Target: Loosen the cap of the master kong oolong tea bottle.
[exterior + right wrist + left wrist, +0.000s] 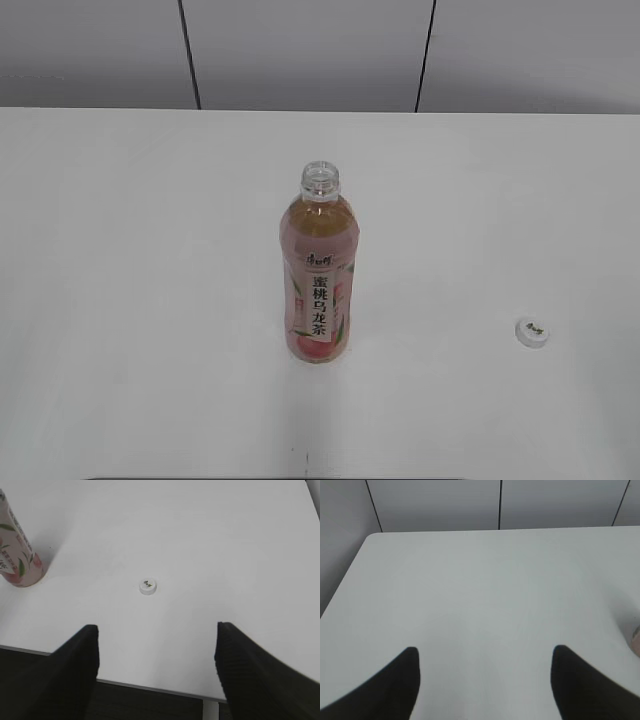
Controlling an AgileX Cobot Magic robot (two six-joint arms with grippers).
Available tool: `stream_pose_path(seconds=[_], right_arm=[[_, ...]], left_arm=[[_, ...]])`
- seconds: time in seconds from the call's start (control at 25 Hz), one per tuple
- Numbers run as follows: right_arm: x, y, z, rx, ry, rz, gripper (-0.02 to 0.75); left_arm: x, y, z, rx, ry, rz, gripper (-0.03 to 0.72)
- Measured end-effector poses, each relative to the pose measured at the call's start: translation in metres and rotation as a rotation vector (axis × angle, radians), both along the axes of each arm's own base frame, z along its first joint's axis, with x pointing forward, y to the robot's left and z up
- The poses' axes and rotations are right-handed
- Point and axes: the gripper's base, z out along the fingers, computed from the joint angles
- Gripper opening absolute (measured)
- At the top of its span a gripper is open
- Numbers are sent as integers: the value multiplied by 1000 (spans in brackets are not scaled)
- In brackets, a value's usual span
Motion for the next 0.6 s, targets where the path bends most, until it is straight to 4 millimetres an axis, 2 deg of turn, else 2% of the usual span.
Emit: stream_pose_path(seconds=[0.6], right_arm=[[1, -1, -3, 48, 22, -46, 547]], left_arm=[[0, 0, 0, 0, 0, 0, 496]])
